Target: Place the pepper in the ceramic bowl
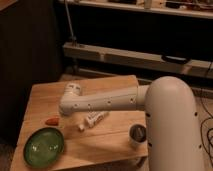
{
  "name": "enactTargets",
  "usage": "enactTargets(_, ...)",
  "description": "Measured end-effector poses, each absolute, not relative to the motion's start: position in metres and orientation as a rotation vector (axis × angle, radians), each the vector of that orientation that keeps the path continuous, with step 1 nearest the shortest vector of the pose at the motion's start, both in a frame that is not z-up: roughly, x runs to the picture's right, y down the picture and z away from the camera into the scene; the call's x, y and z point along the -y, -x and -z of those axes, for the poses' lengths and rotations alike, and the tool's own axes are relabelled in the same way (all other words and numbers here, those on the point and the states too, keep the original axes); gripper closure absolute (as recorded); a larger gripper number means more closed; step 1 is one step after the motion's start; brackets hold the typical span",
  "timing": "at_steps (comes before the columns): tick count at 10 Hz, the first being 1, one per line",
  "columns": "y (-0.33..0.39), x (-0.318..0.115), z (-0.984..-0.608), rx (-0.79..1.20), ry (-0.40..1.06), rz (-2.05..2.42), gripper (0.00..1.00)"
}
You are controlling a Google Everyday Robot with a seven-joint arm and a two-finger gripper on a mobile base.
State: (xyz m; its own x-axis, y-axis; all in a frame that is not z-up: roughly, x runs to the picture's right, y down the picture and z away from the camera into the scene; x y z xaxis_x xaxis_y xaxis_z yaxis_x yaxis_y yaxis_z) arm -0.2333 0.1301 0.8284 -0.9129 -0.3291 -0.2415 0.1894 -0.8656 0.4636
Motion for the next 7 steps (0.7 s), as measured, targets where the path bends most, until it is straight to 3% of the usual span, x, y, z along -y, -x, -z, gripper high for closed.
enactTargets(3, 0.232, -0.121, -0.832, 0.65, -0.519, 2.777, 0.0)
enactTargets(4, 0.234, -0.119, -0.835, 0.659, -0.53, 2.787, 0.05)
enactTargets(7, 0.233, -0.119, -0.845, 0.686, -0.542, 2.809, 0.33)
